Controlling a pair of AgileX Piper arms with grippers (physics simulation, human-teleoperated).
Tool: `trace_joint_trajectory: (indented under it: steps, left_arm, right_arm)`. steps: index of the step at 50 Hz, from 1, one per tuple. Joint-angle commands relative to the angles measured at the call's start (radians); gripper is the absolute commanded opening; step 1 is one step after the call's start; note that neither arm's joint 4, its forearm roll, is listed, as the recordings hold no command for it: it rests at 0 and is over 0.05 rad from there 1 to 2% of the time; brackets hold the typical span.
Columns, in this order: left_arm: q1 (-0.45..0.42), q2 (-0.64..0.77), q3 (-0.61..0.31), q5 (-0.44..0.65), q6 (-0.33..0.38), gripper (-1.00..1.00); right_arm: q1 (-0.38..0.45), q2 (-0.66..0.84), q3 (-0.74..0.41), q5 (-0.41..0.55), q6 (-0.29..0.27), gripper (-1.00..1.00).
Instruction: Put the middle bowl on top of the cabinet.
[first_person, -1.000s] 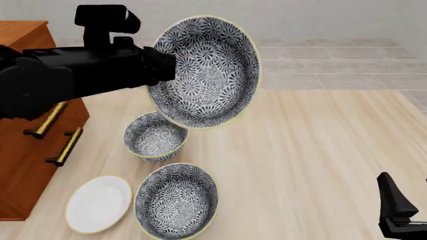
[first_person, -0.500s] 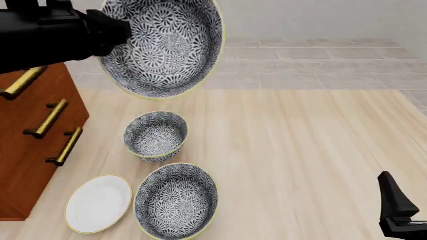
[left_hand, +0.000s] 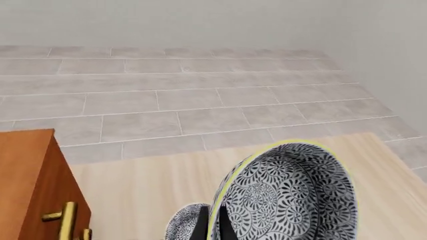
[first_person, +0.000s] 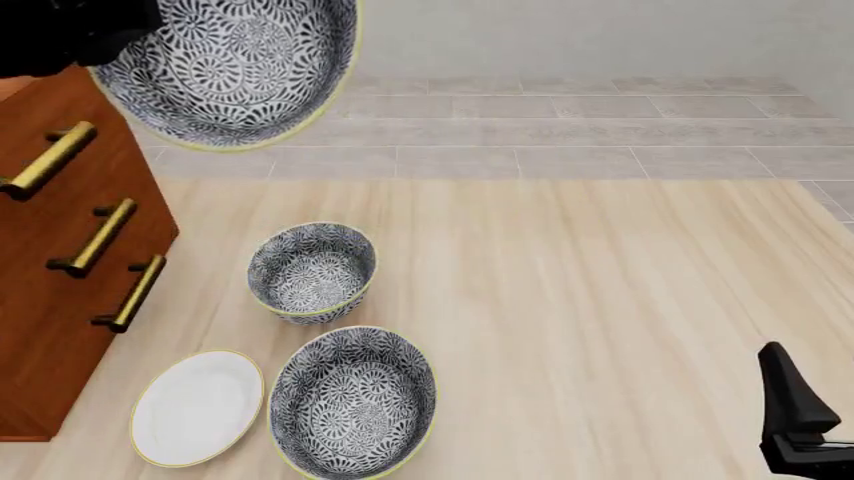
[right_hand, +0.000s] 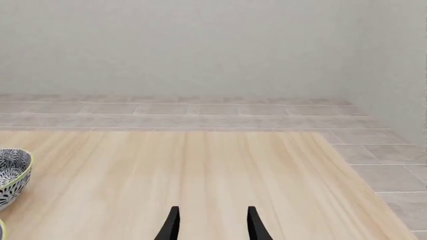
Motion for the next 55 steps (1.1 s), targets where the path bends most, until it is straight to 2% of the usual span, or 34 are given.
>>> trace_joint_trajectory:
  steps: [1,9,24,34,55]
  left_arm:
    - [0.068,-0.004,-0.049,0.047,0.000,-1.00]
    - [0.138,0.033,-0.094,0.092,-0.041,-1.00]
    - [0.277,0.098,-0.183,0.142,-0.068,-1.00]
    - [0.341,0.122,-0.242,0.199,-0.093,-1.00]
    - [0.435,0.174,-0.320,0.252,-0.202,-1.00]
  right_arm:
    - [-0.003,0.000,0.000,-0.002,0.000,1.00]
    - [-0.004,0.000,0.000,-0.005,0.000,1.00]
    - [-0.003,0.000,0.000,-0.007,0.000,1.00]
    - [-0.004,0.000,0.000,-0.011,0.001,1.00]
    - [-0.008,0.000,0.000,-0.016,0.002,1.00]
